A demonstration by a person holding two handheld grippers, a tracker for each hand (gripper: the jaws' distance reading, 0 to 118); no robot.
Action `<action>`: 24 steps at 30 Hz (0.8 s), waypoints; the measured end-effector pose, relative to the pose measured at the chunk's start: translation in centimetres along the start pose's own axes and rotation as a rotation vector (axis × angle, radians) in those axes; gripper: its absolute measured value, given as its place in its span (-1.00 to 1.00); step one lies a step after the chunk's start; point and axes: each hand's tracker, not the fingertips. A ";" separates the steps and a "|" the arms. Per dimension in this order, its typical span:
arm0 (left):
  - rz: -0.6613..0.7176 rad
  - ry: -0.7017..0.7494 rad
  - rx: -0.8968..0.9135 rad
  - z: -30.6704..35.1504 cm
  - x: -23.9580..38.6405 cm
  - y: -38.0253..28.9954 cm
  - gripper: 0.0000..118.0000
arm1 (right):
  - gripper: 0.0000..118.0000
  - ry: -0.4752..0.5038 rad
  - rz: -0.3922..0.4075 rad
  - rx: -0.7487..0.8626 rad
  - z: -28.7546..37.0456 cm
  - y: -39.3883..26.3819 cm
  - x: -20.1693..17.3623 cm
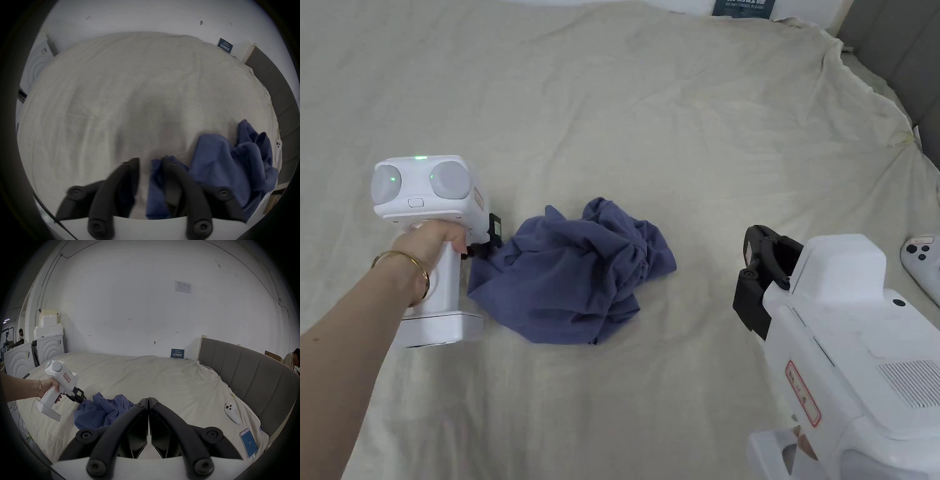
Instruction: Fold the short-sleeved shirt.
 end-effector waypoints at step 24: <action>0.185 -0.062 0.356 10.5 -6.3 -6.0 -1.00 | 0.43 0.034 0.007 -0.719 -23.4 0.5 -1.8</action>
